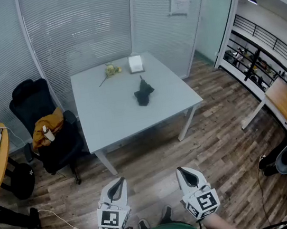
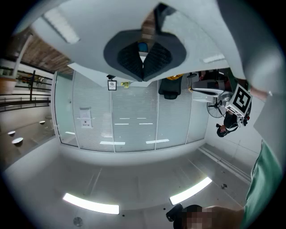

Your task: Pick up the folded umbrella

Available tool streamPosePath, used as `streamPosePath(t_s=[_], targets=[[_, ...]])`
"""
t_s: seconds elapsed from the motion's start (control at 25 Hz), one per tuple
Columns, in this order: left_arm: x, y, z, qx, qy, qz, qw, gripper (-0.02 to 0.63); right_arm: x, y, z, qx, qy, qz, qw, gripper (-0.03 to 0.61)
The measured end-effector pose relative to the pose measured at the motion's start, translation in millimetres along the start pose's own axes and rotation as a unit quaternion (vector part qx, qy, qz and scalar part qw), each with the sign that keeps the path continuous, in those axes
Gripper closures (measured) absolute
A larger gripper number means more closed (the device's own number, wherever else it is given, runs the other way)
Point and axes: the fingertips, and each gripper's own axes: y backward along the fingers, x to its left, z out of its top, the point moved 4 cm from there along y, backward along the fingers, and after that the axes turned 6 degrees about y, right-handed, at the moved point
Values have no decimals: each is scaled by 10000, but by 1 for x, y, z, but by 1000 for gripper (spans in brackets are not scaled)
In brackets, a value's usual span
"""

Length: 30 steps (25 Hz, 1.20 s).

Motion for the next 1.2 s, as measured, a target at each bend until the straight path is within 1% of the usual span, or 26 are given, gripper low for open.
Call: streamPosePath(t_s=[0.2, 0.32, 0.44, 0.64, 0.84, 0.92, 1.08, 1.2], targets=[[-20, -43, 5, -43, -37, 6, 10000, 598, -54, 1, -3, -80, -53, -155, 9998, 575], [-32, -68, 13, -45, -21, -18, 10000, 598, -87, 0, -8, -57, -321, -338, 9989, 575], [-43, -93, 25, -74, -7, -12, 10000, 598, -119, -1, -8, -162, -505, -429, 9977, 575], [-65, -124, 38, -114, -112, 80, 9998, 598, -160, -3, -6, -370, -566, -374, 9970, 575], [-76, -148, 48, -96, -209, 212, 9995, 598, -191, -13, -5, -527, -592, -207, 9966, 575], [-76, -160, 56, -117, -299, 261, 9991, 598, -204, -16, -1, -593, -543, -191, 9966, 575], [-60, -176, 73, -181, -370, 409, 9983, 598, -220, -31, 9, -654, -429, -236, 9967, 575], [-42, -188, 70, -89, -505, 549, 9972, 598, -229, -52, 8, -583, -264, -222, 9977, 575]])
